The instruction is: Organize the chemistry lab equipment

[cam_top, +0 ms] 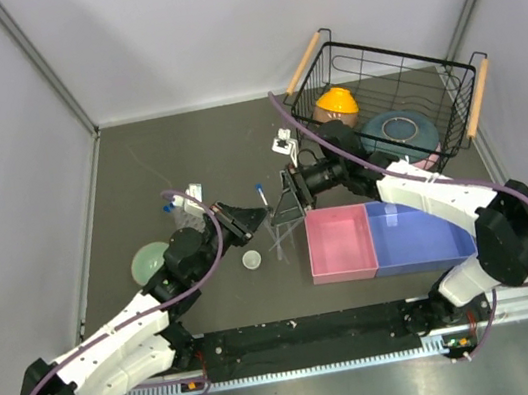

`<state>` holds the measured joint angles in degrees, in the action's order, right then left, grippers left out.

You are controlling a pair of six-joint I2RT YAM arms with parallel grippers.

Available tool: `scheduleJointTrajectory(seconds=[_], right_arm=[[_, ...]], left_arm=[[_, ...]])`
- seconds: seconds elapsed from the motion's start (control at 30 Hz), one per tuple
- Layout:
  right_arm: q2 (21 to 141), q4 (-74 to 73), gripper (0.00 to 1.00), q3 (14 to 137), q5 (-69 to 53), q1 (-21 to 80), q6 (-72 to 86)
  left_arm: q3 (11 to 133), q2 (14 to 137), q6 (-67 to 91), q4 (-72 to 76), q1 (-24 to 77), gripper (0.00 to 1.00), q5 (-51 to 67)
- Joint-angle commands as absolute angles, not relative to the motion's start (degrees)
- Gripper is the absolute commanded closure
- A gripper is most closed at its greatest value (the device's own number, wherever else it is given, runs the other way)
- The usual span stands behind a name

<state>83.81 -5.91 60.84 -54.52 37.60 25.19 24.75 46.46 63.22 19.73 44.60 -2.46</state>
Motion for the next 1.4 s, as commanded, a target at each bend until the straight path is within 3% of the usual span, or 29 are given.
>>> scheduleJointTrajectory(seconds=[0.0,0.23,0.33,0.43,0.5,0.53,0.6,0.63,0.73,0.77,0.8,0.97,1.1,1.17,1.37], right_arm=[[84.29,-2.46,0.43,63.9,-53.09,38.15,27.95],[85.78,-2.02,0.73,65.04,-52.56,38.32,30.15],[85.96,-2.28,0.91,65.13,-52.21,38.32,29.89],[85.52,-3.07,0.99,64.69,-51.59,38.32,28.75],[84.99,-3.43,1.0,64.16,-51.33,38.23,27.95],[84.73,-3.78,1.0,63.9,-51.33,38.32,27.08],[83.94,-4.04,1.0,63.2,-51.42,38.23,26.28],[83.67,-4.48,1.0,62.93,-51.42,38.32,25.15],[82.62,-5.62,1.0,62.14,-51.42,38.32,21.99],[82.36,-6.76,1.0,62.05,-51.59,38.23,21.1],[82.27,-7.64,1.0,61.96,-51.59,38.23,19.88],[80.95,-13.0,1.0,61.44,-50.28,38.32,10.91],[80.07,-16.16,1.0,60.91,-49.92,39.37,4.33],[79.81,-17.31,1.0,60.91,-49.92,39.81,2.82],[80.07,-19.42,1.0,61.61,-51.59,40.69,-1.48]], left_arm=[[26.81,46.49,63.81,24.35,45.44,0.89,-4.39],[26.81,46.85,63.55,24.43,45.97,0.89,-4.31],[26.81,46.84,63.37,24.17,46.14,0.88,-4.13],[26.98,46.5,62.93,23.12,46.14,0.85,-4.04],[27.51,45.8,62.49,21.72,46.14,0.81,-4.13],[27.77,45.44,62.06,19.88,46.14,0.67,-4.39],[28.65,44.22,61.26,17.41,46.14,0.52,-4.74],[28.91,43.77,60.39,14.53,46.06,0.38,-5.36],[29.79,40.97,58.37,9.09,45.79,0.18,-7.73],[30.4,39.65,57.75,7.14,45.62,0.05,-8.43],[31.8,38.94,57.05,4.6,44.92,0.02,-8.44],[37.25,37.18,53.44,-6.48,39.13,0.02,-2.31],[39.02,41.47,54.57,-5.9,27.11,0.02,21.53],[39.9,44.98,54.84,-4.05,25.32,0.02,27.22],[43.68,51.84,52.73,-2.37,25.05,0.14,37.08]])
